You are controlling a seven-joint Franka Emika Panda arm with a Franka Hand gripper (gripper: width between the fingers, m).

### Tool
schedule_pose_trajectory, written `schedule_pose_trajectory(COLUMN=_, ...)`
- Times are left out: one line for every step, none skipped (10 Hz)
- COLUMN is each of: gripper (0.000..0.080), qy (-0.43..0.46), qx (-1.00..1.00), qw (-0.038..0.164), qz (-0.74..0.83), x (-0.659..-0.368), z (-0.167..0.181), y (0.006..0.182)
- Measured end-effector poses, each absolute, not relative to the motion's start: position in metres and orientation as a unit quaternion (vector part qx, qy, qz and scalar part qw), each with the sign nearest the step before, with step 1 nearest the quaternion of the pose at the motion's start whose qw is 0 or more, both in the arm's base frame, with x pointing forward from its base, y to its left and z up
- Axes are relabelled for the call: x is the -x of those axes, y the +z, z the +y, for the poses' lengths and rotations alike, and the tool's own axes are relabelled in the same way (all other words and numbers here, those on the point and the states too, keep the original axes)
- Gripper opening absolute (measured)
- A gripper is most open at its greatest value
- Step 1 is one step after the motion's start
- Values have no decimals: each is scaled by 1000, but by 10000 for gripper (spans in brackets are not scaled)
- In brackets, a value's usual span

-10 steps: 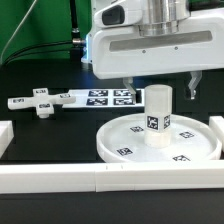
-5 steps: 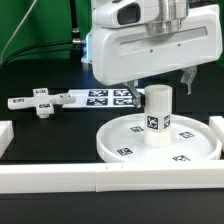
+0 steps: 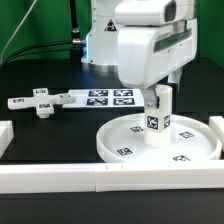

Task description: Assemble round table

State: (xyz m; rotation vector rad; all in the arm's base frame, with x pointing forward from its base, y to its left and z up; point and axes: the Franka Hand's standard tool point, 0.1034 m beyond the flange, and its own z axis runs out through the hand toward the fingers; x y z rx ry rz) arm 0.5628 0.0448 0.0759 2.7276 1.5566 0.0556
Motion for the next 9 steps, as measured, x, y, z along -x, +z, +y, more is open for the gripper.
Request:
schedule_pose_trajectory(gripper=649, qy=15, qx=-851, qw=2, qz=525, x=-562, z=45, y=74)
schedule_pose_trajectory(gripper=649, qy=14, qx=-835, qw=3, qz=550, x=-562, z=43, y=74)
schedule_pose_trajectory(gripper=649, qy=14, qx=-816, qw=4, qz=578, x=-562, z=42, y=73)
schedule_pose_trajectory(gripper=649, qy=13, qx=-801, qw=4, qz=599, x=-562, z=41, y=73)
schedule_pose_trajectory(gripper=649, qy=13, qx=-787, qw=6, qz=616, x=-562, z=41, y=72)
schedule_pose_trajectory(gripper=649, qy=13, qx=-735, qw=19, qz=678, x=-564, z=41, y=70)
schedule_pose_trajectory(gripper=649, qy=6, qx=-692, qw=25, qz=721, x=-563, z=43, y=67)
schedule_pose_trajectory(gripper=649, qy=1, qx=-664, qw=28, qz=747, x=-562, z=46, y=64)
schedule_pose_trajectory(gripper=649, qy=-3, qx=-649, qw=30, qz=761, x=-561, z=46, y=63)
